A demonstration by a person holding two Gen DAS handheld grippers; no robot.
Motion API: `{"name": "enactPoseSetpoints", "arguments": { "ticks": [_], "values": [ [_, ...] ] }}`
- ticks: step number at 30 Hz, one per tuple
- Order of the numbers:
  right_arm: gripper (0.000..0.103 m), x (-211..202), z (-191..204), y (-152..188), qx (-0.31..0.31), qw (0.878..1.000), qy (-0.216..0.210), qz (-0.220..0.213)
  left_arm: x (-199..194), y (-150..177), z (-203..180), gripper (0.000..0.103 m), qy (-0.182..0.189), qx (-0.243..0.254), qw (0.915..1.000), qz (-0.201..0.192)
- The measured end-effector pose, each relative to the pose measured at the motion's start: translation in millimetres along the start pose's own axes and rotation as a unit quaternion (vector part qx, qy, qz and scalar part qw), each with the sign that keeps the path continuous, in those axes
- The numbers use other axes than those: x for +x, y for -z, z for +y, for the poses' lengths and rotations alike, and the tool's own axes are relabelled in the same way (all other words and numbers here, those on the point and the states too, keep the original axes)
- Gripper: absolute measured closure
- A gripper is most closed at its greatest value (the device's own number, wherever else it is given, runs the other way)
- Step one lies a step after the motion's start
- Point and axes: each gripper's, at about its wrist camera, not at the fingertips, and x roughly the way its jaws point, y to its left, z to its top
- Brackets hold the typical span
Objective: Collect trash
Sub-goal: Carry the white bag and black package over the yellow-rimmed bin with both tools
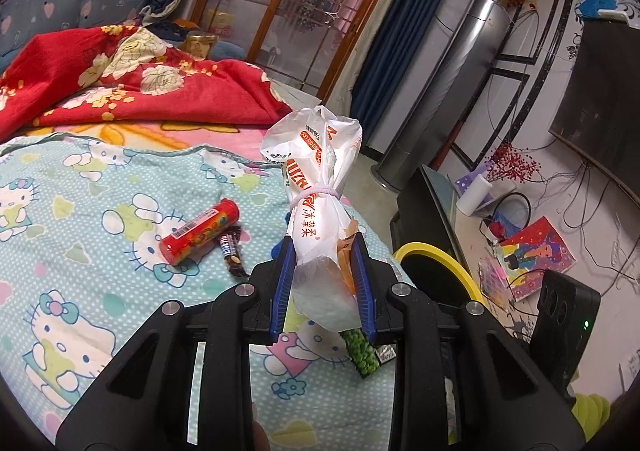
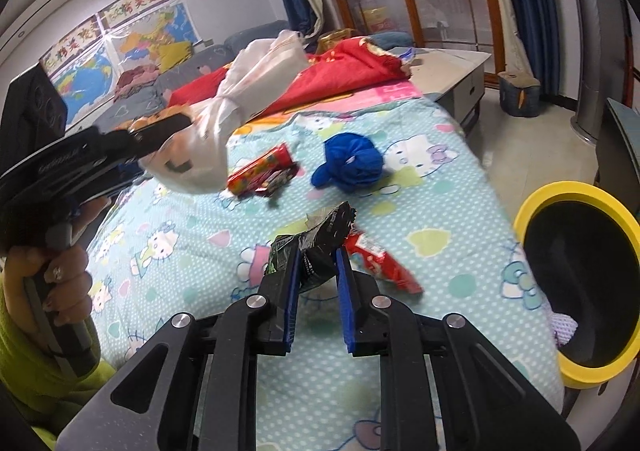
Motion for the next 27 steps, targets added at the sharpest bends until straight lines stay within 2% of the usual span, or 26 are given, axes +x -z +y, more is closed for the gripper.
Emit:
{"name": "enactPoseSetpoints", "arguments": {
  "ticks": [27],
  "values": [
    [0.087, -35, -55, -19, 0.050, 0.996, 0.053, -0.058, -1, 11, -45, 0.081, 0.020, 0.051, 0.9985, 0.005]
  ]
}}
